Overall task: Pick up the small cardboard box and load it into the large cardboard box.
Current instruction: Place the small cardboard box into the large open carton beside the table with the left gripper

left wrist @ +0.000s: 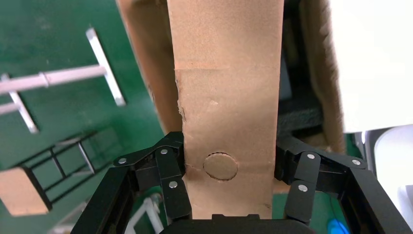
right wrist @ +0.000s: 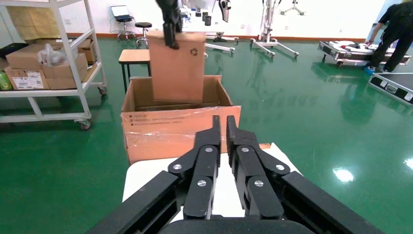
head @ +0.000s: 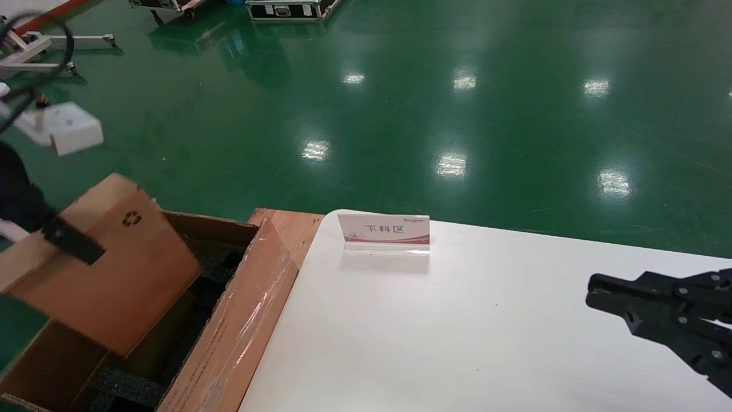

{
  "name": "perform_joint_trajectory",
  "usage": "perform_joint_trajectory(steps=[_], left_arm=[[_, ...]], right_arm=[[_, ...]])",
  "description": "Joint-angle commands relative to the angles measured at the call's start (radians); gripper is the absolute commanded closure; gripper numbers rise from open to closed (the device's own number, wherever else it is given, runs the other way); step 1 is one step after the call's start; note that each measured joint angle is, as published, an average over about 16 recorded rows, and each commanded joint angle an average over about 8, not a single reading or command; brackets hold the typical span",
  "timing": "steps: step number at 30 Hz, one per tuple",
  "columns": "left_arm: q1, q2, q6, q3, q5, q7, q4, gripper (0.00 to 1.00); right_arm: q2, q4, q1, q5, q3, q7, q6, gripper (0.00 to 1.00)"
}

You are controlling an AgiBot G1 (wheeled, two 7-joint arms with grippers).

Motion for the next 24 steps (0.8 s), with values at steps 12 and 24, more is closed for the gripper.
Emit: perform_joint_trajectory(steps=[12, 24], left_arm=[[0.039, -0.124, -0.036, 0.042, 0.088, -0.015, -0.03, 1.0], [0.12, -0.199, -0.137, 0.043, 0.196, -0.032, -0.039, 1.0]], right_arm=[[0.0, 0.0, 0.0, 0.001, -0.001, 0.0, 0.0, 0.0], [0.001, 0.0, 0.0, 0.001, -0.002, -0.001, 0.001, 0.0]])
